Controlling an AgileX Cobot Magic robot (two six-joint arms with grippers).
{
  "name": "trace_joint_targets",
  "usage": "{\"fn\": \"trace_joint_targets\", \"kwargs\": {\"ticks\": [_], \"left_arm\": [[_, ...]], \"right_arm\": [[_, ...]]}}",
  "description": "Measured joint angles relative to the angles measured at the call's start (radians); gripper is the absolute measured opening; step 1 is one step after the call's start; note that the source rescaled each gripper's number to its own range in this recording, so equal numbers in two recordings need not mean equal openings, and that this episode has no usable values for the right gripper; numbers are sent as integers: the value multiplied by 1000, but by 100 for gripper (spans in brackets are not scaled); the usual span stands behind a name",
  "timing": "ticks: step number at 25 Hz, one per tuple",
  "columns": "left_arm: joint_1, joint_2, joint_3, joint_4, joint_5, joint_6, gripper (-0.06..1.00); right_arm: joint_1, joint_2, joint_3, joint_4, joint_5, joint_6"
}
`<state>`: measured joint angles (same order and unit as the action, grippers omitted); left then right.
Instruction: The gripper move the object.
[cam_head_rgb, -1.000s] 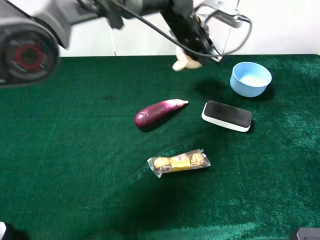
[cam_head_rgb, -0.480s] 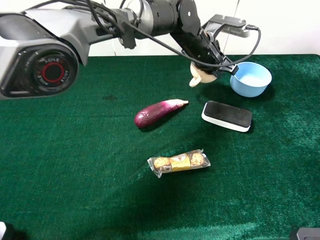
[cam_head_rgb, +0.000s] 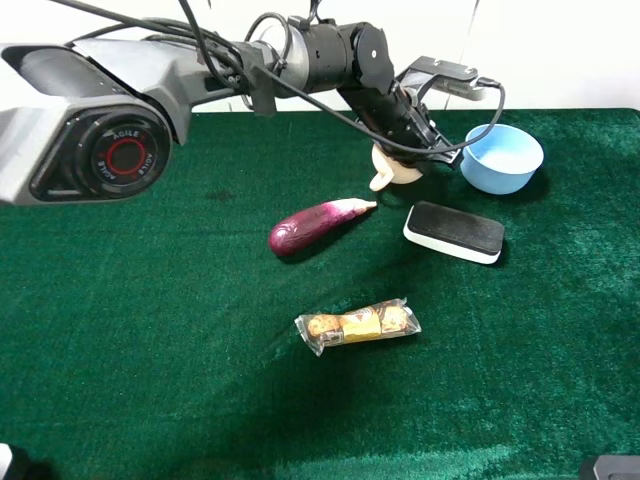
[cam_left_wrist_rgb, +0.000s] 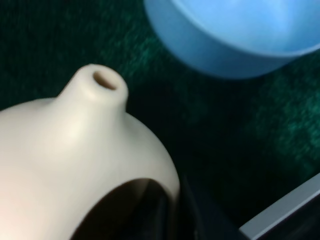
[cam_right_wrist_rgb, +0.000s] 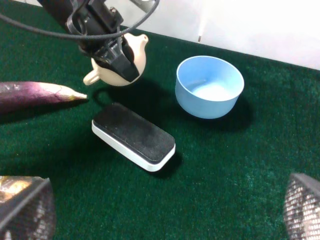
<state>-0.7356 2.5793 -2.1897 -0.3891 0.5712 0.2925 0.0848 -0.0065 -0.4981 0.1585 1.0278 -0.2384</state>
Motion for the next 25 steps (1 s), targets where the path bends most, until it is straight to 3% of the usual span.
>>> {"fn": "trace_joint_targets", "kwargs": {"ticks": [9,18,25], "left_arm": [[4,1,0,2,3,0,5],[5,1,-2,3,1,0,46],[5,1,-17,13,10,0,57]], "right_arm": [[0,0,0,0,0,0],[0,0,0,0,0,0],[0,0,0,0,1,0]]}}
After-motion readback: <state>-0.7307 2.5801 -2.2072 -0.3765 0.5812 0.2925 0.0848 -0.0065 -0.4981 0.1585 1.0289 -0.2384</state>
